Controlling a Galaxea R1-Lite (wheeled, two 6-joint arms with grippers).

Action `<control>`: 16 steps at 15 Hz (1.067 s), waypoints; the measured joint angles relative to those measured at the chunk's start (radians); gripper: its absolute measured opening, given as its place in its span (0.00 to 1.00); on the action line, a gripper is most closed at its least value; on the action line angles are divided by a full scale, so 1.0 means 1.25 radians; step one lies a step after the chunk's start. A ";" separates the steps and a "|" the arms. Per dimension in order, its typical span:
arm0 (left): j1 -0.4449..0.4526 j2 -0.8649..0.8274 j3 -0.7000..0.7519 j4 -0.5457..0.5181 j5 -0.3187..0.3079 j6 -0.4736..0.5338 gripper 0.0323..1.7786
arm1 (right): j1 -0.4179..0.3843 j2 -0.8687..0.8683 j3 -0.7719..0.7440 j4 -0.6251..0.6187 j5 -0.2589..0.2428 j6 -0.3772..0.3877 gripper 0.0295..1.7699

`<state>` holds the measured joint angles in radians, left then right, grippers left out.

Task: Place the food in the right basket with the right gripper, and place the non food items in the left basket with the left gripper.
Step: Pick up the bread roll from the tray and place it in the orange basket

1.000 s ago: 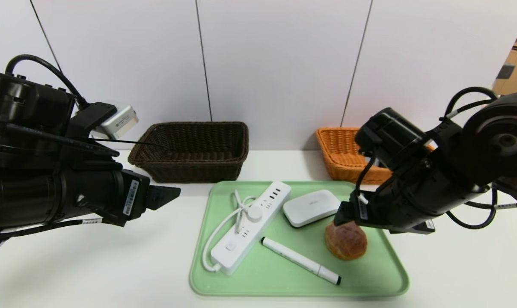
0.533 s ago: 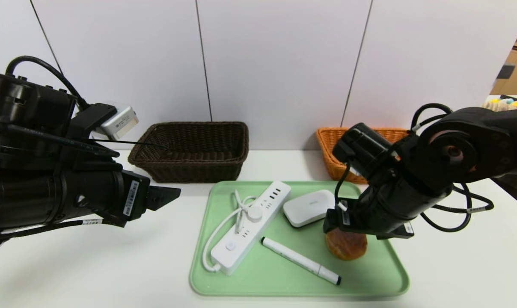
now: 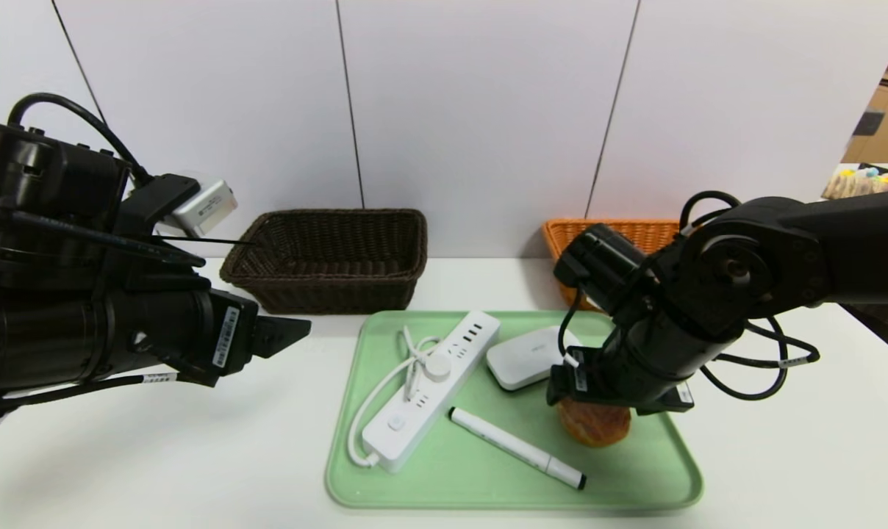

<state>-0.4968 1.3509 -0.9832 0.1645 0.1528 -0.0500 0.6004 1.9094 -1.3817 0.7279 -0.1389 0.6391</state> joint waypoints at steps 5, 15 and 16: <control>0.000 0.003 0.001 -0.012 -0.001 0.000 0.95 | 0.000 0.015 -0.003 0.002 0.000 0.000 0.96; 0.000 0.005 0.001 -0.028 -0.001 -0.002 0.95 | 0.004 0.020 0.002 0.003 0.001 -0.003 0.47; 0.000 0.005 0.001 -0.029 0.000 -0.002 0.95 | 0.004 0.016 0.002 0.005 -0.002 -0.006 0.47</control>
<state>-0.4968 1.3577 -0.9817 0.1283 0.1528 -0.0519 0.6055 1.9291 -1.3798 0.7336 -0.1413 0.6317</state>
